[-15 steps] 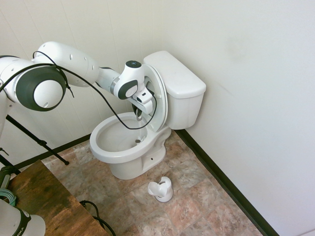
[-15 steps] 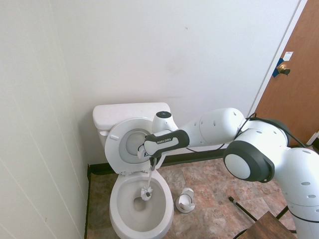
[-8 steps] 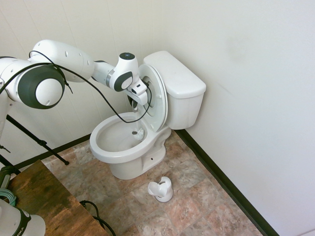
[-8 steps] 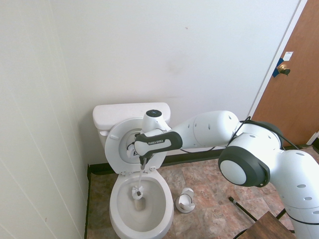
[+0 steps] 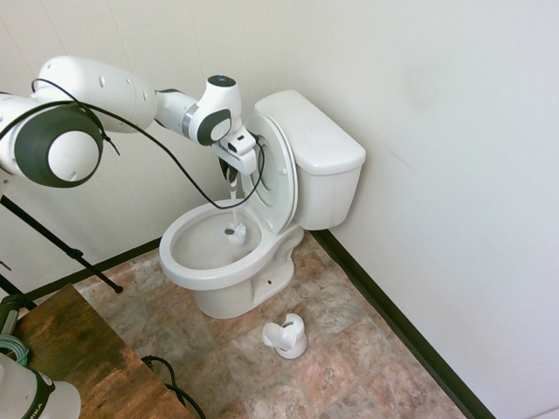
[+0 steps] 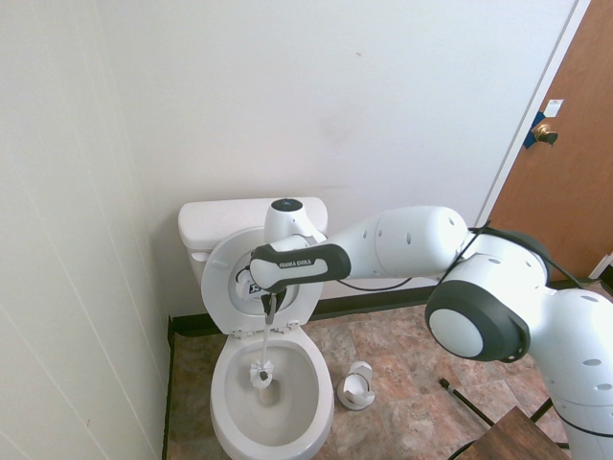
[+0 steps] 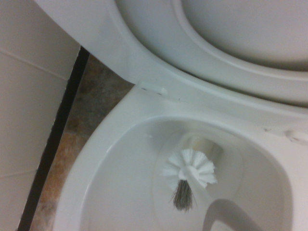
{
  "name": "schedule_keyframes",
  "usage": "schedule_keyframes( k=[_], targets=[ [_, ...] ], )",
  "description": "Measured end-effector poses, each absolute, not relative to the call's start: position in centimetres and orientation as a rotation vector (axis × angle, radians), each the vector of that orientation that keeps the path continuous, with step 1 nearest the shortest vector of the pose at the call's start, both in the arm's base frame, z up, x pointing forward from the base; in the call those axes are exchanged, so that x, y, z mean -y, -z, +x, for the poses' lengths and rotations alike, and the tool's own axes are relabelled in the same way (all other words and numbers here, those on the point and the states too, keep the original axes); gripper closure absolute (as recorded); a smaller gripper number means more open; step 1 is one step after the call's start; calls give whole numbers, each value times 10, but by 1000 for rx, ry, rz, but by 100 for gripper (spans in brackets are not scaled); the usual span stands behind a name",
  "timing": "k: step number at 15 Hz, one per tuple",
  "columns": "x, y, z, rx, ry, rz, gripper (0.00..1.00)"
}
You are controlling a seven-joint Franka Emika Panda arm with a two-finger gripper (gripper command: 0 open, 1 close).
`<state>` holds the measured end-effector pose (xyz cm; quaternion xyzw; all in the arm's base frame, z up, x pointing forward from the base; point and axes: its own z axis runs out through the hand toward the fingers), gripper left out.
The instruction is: Clean the toilet
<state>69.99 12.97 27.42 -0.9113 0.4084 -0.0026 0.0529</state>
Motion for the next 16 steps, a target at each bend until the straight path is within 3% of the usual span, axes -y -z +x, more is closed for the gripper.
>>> schedule_keyframes(
  k=[6,11,16],
  targets=[
    [-86,-350,635,-1240,8,-2763,100],
    [3,-402,579,-1320,52,-2700,100],
    [79,-377,559,-1454,-7,-2660,100]
  ],
)
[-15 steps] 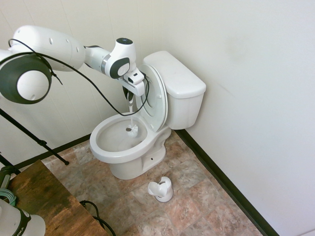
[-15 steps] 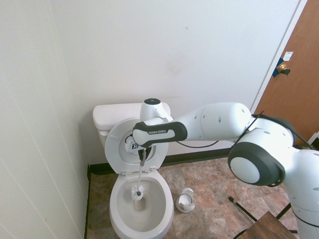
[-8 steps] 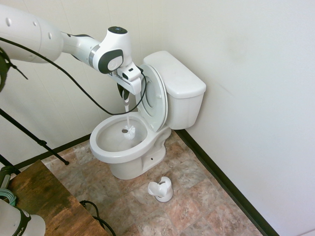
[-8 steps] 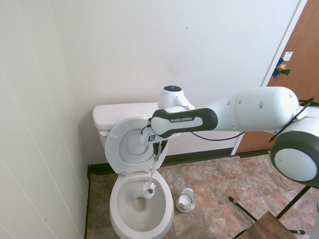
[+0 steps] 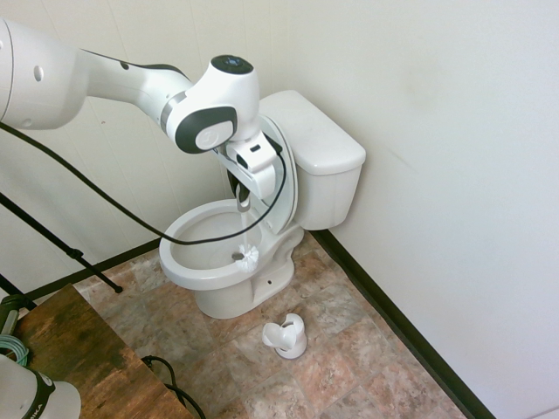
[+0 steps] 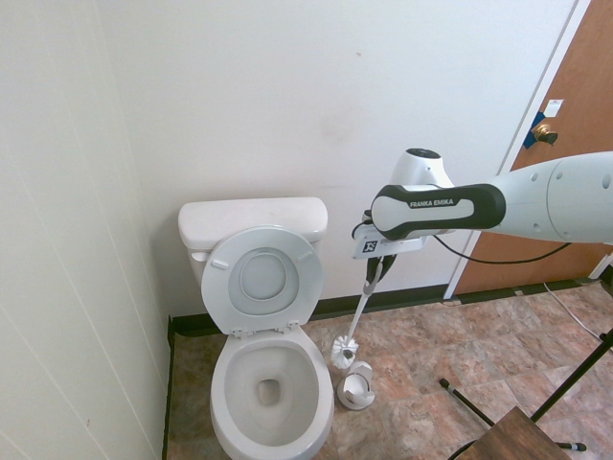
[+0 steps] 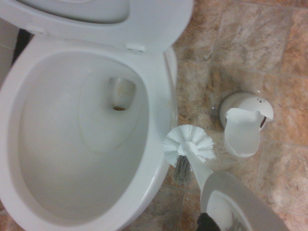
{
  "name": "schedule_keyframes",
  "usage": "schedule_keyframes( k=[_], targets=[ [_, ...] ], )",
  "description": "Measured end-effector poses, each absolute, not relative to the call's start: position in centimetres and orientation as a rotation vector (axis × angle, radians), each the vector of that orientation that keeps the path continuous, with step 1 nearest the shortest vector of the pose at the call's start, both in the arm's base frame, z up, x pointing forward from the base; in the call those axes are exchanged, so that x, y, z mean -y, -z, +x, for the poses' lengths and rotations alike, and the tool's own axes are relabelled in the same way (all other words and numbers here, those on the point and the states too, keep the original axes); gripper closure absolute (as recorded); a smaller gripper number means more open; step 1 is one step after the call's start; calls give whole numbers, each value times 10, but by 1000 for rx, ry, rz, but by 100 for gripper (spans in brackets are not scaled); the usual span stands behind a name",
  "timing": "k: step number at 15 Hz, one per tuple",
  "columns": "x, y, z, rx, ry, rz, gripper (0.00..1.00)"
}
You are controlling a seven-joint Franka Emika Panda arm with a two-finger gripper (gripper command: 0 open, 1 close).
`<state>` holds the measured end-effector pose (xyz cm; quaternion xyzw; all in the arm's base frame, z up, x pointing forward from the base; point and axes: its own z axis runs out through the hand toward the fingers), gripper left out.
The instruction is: Clean the toilet
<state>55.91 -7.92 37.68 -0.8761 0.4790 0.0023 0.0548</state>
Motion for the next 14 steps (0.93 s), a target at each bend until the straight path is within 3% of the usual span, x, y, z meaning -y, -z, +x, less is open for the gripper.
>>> schedule_keyframes(
  k=[6,14],
  targets=[
    [141,-294,563,-1578,-96,-2655,100],
    [166,-180,608,-1651,-224,-2644,100]
  ],
)
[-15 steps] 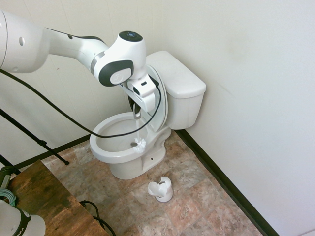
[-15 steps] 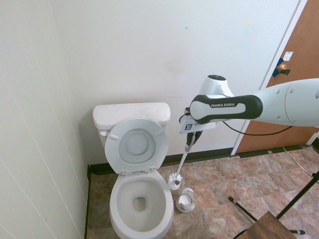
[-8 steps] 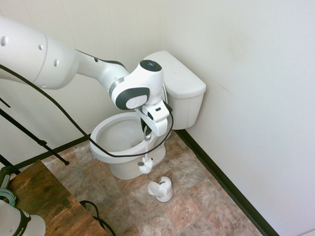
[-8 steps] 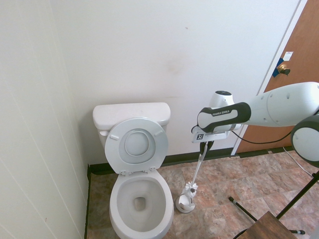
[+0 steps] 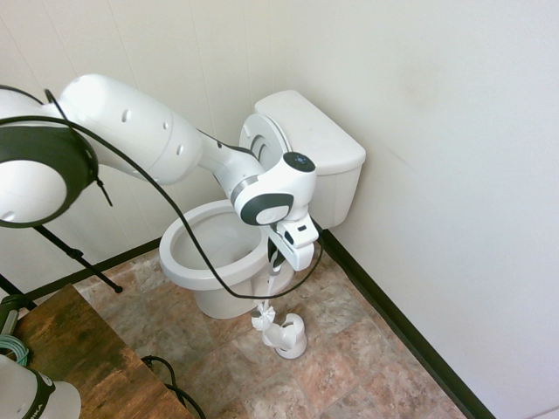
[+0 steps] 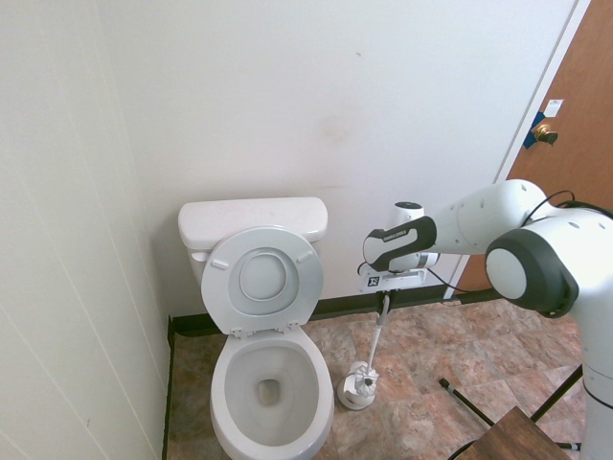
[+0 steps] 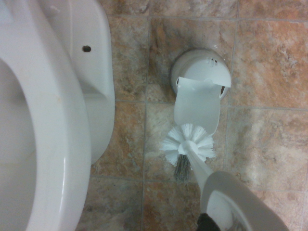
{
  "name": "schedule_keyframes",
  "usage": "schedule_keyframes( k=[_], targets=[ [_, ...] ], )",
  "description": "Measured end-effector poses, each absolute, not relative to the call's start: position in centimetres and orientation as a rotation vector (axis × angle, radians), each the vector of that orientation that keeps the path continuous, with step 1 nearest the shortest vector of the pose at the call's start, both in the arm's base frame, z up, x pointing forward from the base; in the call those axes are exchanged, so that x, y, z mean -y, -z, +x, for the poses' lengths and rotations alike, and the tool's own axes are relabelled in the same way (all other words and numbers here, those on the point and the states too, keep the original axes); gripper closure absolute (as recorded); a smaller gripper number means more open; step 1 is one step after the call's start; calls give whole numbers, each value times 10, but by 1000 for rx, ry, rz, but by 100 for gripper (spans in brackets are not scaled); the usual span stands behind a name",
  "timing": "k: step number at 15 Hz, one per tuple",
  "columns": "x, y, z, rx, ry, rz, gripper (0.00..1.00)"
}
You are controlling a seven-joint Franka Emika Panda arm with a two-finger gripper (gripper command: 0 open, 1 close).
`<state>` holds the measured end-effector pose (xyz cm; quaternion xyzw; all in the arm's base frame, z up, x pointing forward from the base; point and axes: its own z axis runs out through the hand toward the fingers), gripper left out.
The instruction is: Clean the toilet
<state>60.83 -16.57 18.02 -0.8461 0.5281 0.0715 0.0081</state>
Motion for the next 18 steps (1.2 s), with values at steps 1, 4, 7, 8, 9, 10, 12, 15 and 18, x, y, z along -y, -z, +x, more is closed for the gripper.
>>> schedule_keyframes(
  k=[1,4,7,8,9,10,12,15,18],
  targets=[
    [171,-169,614,-1662,-226,-2645,100],
    [182,-140,628,-1687,-229,-2643,100],
    [184,-112,645,-1708,-224,-2636,100],
    [185,-101,651,-1721,-224,-2634,100],
    [186,-88,655,-1734,-231,-2632,100],
    [188,-76,658,-1746,-241,-2630,100],
    [195,-55,665,-1772,-263,-2621,100],
    [203,-28,675,-1801,-290,-2609,100],
    [205,3,682,-1825,-340,-2601,100]
  ],
)
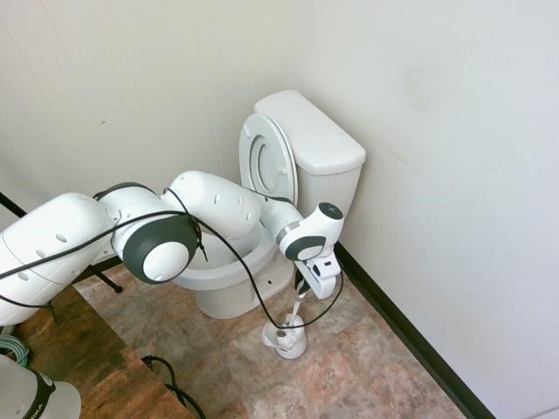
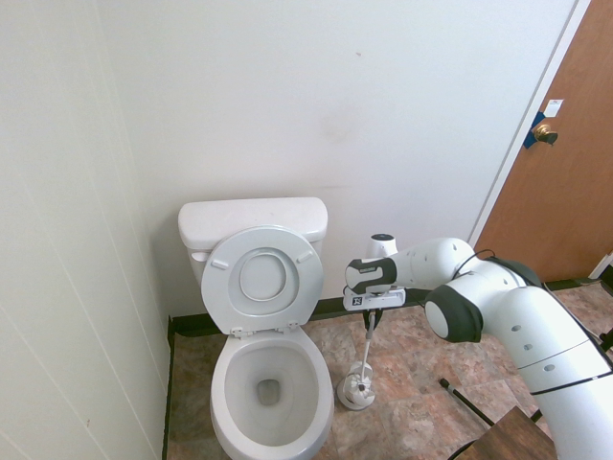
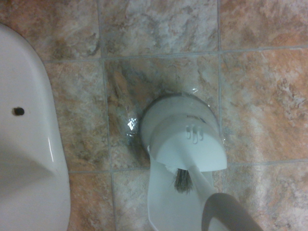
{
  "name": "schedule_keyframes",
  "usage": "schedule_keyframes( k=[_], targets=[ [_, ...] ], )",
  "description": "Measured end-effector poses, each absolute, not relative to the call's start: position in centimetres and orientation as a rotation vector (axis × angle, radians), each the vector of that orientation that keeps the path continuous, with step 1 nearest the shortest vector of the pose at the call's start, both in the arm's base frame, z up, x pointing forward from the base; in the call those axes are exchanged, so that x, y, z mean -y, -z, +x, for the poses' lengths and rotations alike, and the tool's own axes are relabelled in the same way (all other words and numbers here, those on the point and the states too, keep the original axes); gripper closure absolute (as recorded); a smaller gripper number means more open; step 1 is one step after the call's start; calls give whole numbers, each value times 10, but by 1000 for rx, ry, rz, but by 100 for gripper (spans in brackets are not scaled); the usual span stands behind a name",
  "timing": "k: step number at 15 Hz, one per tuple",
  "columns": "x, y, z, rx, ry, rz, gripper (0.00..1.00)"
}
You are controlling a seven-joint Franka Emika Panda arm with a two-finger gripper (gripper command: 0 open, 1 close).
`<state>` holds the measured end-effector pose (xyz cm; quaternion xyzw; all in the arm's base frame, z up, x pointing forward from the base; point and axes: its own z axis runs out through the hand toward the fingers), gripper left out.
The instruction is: Clean the toilet
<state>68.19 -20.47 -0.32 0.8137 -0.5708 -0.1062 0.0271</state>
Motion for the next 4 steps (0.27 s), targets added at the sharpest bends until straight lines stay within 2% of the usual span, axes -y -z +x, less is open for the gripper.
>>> schedule_keyframes(
  k=[4],
  targets=[
    [209,7,696,1779,388,2487,100]
  ],
)
